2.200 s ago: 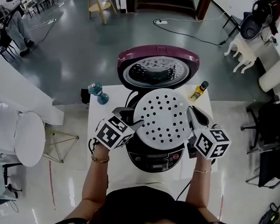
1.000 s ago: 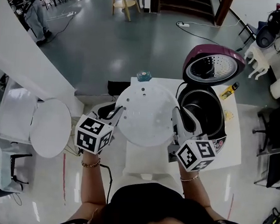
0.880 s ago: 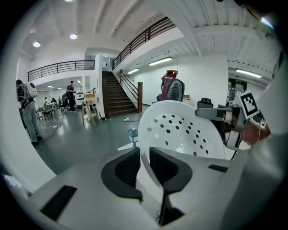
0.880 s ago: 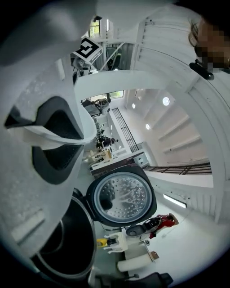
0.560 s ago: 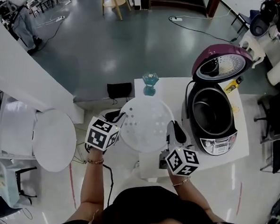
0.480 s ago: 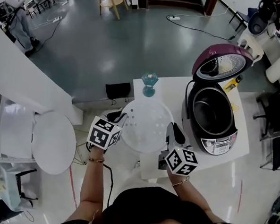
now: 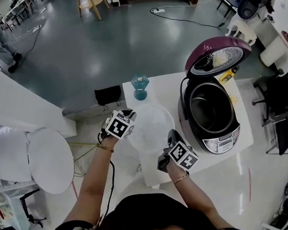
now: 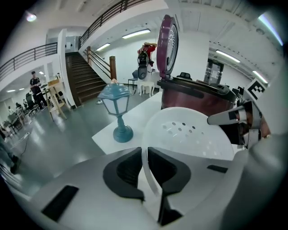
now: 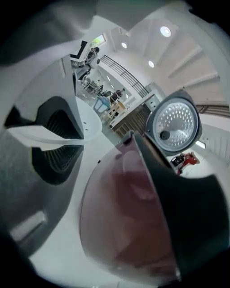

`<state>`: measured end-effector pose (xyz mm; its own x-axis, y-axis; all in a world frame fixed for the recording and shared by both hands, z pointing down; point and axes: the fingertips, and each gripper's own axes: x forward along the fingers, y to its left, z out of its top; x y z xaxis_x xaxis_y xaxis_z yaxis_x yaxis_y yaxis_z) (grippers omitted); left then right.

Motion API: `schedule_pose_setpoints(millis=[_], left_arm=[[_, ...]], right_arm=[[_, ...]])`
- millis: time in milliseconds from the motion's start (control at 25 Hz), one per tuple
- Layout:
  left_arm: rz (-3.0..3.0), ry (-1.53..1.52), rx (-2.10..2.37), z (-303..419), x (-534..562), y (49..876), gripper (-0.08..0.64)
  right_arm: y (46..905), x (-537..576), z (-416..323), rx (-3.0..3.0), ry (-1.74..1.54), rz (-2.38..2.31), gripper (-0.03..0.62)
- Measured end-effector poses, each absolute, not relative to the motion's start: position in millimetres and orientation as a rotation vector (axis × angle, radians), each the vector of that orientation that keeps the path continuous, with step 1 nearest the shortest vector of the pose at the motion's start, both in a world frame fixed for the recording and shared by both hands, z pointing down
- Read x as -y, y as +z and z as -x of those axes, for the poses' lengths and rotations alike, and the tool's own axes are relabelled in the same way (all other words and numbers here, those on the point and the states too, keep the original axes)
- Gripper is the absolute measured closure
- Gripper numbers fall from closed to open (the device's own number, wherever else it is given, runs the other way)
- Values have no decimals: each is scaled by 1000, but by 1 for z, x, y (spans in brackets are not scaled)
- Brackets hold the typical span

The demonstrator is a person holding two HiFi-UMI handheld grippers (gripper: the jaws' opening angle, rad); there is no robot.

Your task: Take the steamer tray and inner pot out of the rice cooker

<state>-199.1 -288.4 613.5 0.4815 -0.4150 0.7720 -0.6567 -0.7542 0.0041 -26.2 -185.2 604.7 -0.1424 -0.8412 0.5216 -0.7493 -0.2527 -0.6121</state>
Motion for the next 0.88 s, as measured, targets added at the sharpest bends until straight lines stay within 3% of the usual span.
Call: schedule_pose_setpoints(millis=[240, 880], left_arm=[[-2493, 1234, 857, 169, 327, 641, 523], [-2539, 1297, 869, 145, 373, 676, 514]], right_arm=[[645, 192, 15, -1603, -1533, 1996, 555], [677, 229, 5, -1452, -1533, 2101, 555]])
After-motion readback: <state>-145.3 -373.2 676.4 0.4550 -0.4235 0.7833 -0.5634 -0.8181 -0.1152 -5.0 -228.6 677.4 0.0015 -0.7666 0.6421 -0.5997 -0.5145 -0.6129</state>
